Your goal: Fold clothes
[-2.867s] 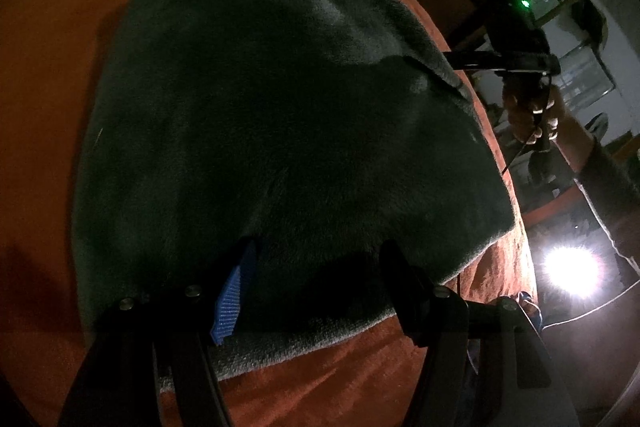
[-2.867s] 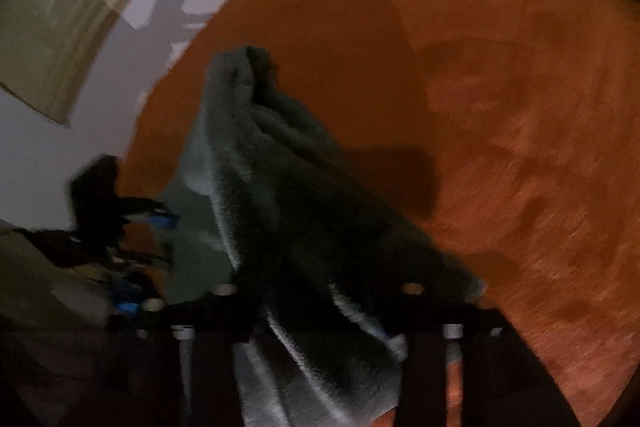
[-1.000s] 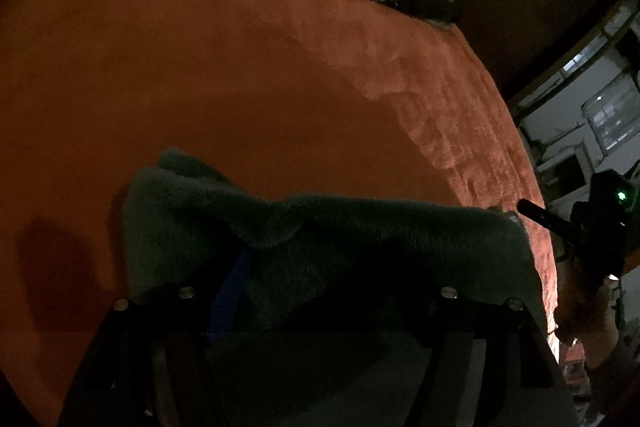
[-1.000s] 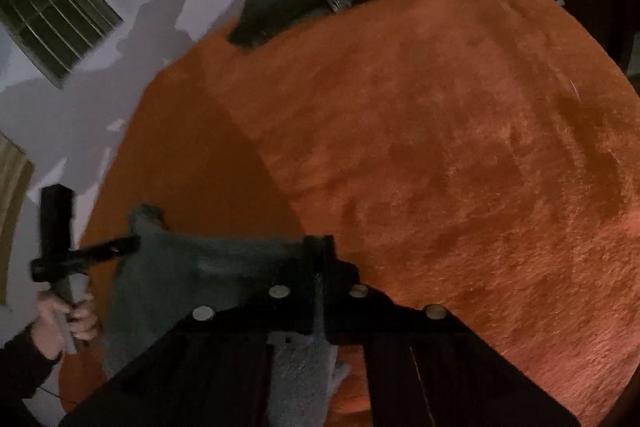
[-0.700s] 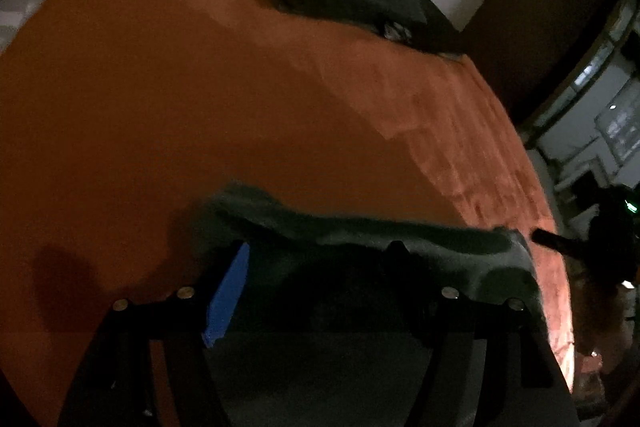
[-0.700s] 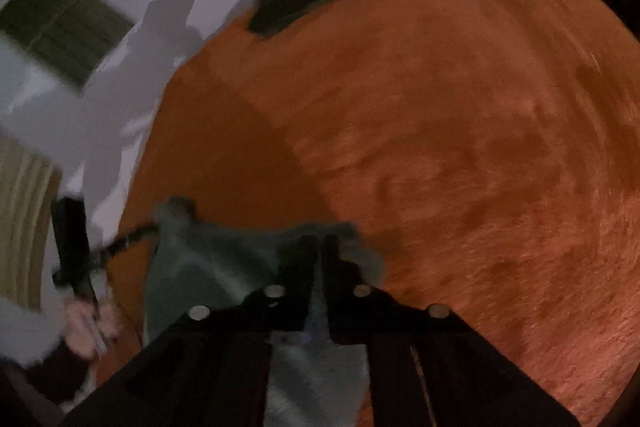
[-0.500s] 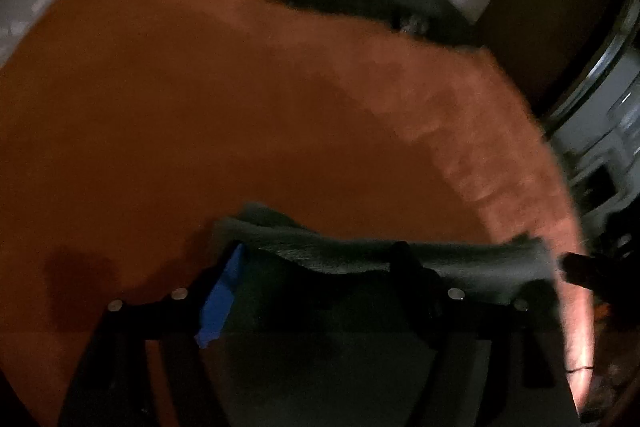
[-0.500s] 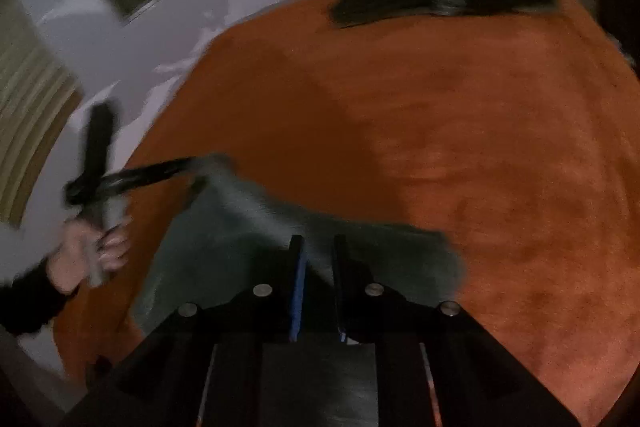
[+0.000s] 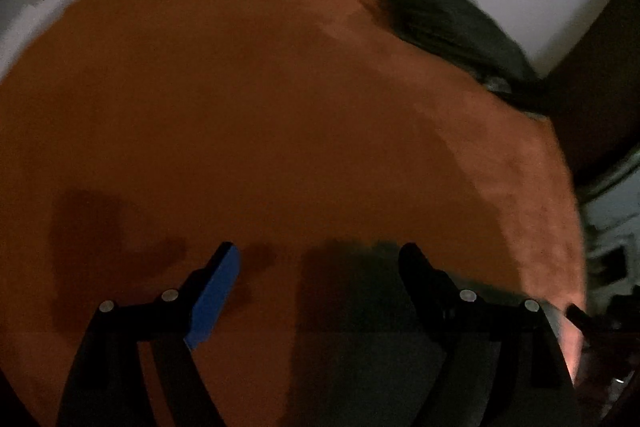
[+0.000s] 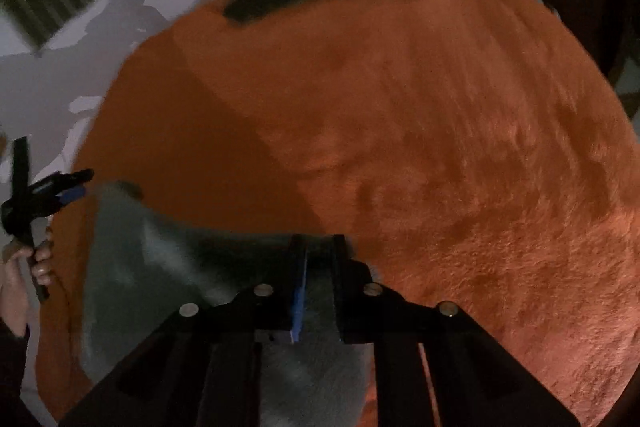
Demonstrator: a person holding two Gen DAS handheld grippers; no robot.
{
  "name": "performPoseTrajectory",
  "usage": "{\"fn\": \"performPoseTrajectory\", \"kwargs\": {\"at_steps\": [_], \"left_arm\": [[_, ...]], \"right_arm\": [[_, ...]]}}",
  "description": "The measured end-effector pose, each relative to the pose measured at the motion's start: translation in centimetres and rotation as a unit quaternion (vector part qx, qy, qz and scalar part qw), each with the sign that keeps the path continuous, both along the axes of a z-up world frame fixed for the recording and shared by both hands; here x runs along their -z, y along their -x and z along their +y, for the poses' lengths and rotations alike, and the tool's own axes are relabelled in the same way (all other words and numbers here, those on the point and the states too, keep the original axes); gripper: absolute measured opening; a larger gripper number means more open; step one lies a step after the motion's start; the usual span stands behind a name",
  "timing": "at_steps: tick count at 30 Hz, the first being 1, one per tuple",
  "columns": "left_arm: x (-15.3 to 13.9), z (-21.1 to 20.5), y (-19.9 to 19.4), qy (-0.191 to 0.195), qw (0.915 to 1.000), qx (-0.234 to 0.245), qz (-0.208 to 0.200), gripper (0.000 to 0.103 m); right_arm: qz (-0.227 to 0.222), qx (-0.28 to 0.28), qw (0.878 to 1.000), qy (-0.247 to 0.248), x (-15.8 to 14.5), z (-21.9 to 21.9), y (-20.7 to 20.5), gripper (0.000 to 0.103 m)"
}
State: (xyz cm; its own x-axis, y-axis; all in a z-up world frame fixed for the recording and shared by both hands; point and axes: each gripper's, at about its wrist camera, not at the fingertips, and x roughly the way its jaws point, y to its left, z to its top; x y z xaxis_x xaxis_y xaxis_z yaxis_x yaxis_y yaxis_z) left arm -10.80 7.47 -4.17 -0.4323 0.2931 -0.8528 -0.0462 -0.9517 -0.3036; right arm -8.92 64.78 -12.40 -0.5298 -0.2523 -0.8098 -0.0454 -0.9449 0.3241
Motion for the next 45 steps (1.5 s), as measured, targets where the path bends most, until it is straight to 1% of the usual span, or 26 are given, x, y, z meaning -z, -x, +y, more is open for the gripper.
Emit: {"fn": "performPoseTrajectory", "kwargs": {"at_steps": [2,3,5,8,9,10,11,12,14,17,19,20,23,26,27,28,29,31,33,35,37,38,40,42,44,45], "left_arm": [[-0.5,1.7,-2.6,-0.029,0.9991,0.030,-0.010,0.083],[-0.4,3.5,-3.6,-0.022,0.9986,0.049,-0.004,0.083],[-0.2,7.1,-5.6,-0.006,0.9962,0.086,0.009,0.083],[0.2,12.5,-8.6,0.018,0.9892,0.143,0.027,0.083],[1.1,13.9,-9.1,0.053,0.9874,0.144,0.038,0.083],[2.0,14.4,-9.3,0.074,0.9864,0.141,0.040,0.083],[3.2,14.8,-9.2,0.097,0.9848,0.139,0.039,0.084],[4.2,14.7,-9.0,0.102,0.9842,0.139,0.039,0.087],[4.6,13.5,-9.6,0.087,0.9842,0.142,0.060,0.087],[4.2,11.8,-11.5,0.102,0.9805,0.149,0.078,0.087],[4.3,10.6,-12.0,0.116,0.9783,0.151,0.083,0.092],[4.5,9.4,-11.8,0.110,0.9809,0.142,0.074,0.093],[5.1,5.3,-11.2,0.068,0.9924,0.100,0.022,0.096],[4.3,2.7,-11.7,0.044,0.9967,0.067,-0.009,0.095],[3.5,2.9,-12.3,0.036,0.9965,0.075,-0.005,0.095],[2.7,3.1,-12.9,0.028,0.9961,0.084,0.001,0.095],[2.0,3.4,-13.5,0.020,0.9955,0.093,0.006,0.095],[0.9,5.7,-15.2,0.009,0.9898,0.141,0.020,0.096],[1.4,7.9,-16.3,0.023,0.9836,0.178,0.015,0.096],[3.6,9.6,-16.9,0.067,0.9772,0.201,-0.005,0.096],[5.6,8.6,-17.2,0.092,0.9762,0.193,-0.036,0.096],[6.6,8.0,-17.3,0.105,0.9752,0.188,-0.052,0.096],[7.3,4.7,-17.4,0.102,0.9795,0.158,-0.072,0.096],[7.9,1.9,-17.1,0.086,0.9826,0.133,-0.098,0.096],[7.7,-0.2,-16.3,0.048,0.9852,0.120,-0.112,0.096],[7.3,-0.7,-15.6,0.045,0.9861,0.117,-0.109,0.096]], "right_arm": [[0.032,-0.039,0.998,0.031,-1.2,-1.9,-1.4,0.019],[0.047,-0.069,0.995,0.053,-1.6,-3.2,-2.0,0.025],[0.069,-0.138,0.984,0.087,-2.0,-6.5,-3.1,0.070],[0.059,-0.162,0.981,0.086,-0.7,-10.6,-3.0,0.072],[0.044,-0.140,0.986,0.073,0.0,-11.2,-2.7,0.072],[0.028,-0.116,0.991,0.058,0.8,-11.7,-2.3,0.071],[0.029,-0.092,0.995,0.032,1.3,-11.7,-2.2,0.063],[0.032,-0.068,0.997,0.005,1.7,-11.5,-2.1,0.056],[0.040,-0.026,0.997,-0.057,2.7,-11.0,-2.2,0.011],[0.039,-0.011,0.998,-0.049,4.6,-8.8,-2.7,0.002],[0.045,-0.014,0.997,-0.063,4.6,-8.3,-3.5,0.000],[0.043,-0.013,0.997,-0.063,4.3,-8.1,-3.6,0.000],[0.035,0.001,0.997,-0.062,3.9,-7.6,-3.4,0.000],[0.027,0.029,0.996,-0.079,2.9,-6.9,-3.5,0.000],[0.025,0.038,0.995,-0.088,2.3,-6.7,-3.7,0.002],[0.029,0.030,0.996,-0.075,1.6,-7.1,-4.2,0.006],[0.033,0.020,0.997,-0.059,0.8,-7.5,-4.8,0.006],[0.041,0.000,0.999,-0.029,-0.7,-8.3,-5.9,0.009],[0.052,-0.052,0.997,-0.026,-0.9,-10.9,-6.9,0.013],[0.035,-0.107,0.993,-0.032,0.5,-13.3,-7.4,0.013],[0.006,-0.133,0.990,-0.054,2.4,-14.5,-8.0,0.013],[-0.006,-0.128,0.990,-0.055,3.1,-13.9,-8.2,0.013],[-0.015,-0.082,0.996,-0.037,3.3,-11.0,-8.8,0.008],[-0.024,-0.039,0.998,-0.033,3.3,-8.2,-9.4,0.005],[-0.035,-0.034,0.998,-0.025,3.6,-6.1,-9.6,0.004],[-0.035,-0.045,0.998,-0.025,3.7,-5.5,-9.4,0.004]]}}
